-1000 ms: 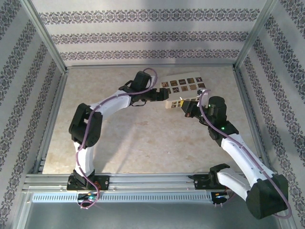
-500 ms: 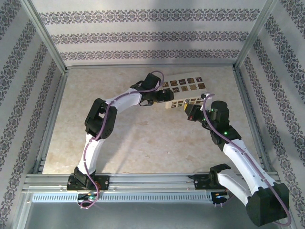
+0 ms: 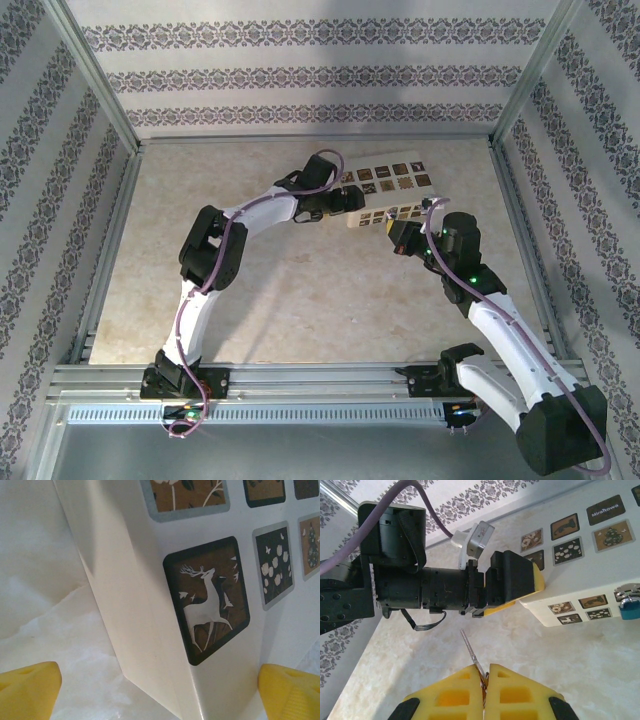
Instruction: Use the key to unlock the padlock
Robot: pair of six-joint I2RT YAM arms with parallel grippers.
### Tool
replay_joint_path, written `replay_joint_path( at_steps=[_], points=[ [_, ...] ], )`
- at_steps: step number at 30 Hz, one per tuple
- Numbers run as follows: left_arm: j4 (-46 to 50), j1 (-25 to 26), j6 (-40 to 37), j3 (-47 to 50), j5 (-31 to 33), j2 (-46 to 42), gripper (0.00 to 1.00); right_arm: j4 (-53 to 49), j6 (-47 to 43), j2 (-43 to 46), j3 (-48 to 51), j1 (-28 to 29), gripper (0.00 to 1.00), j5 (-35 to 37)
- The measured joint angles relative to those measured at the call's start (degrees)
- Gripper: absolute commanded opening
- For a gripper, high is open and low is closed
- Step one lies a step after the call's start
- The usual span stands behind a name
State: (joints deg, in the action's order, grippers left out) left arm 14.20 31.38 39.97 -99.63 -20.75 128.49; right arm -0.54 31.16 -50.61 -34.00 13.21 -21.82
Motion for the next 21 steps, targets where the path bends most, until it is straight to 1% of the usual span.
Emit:
replay_joint_path(
  at_steps=[10,15,21],
  points=[
    [-5.95,-1.88,0.72,9.53,0.0,-5.03,0.99,-1.92,-1.07,-1.31,-1.51,-0.74,0.0,0.22],
    [-7.37,-4.63,0.72,15.47,-0.04,-8.98,0.99,-1.95,-1.07,-2.05,-1.64,-0.74,0.0,0.22],
    [-7.45,-7.98,0.59,19.93,0.13,-12.52,0.99,-2.49,-1.05,-2.43,-2.1,-0.74,0.0,0.17]
  ],
)
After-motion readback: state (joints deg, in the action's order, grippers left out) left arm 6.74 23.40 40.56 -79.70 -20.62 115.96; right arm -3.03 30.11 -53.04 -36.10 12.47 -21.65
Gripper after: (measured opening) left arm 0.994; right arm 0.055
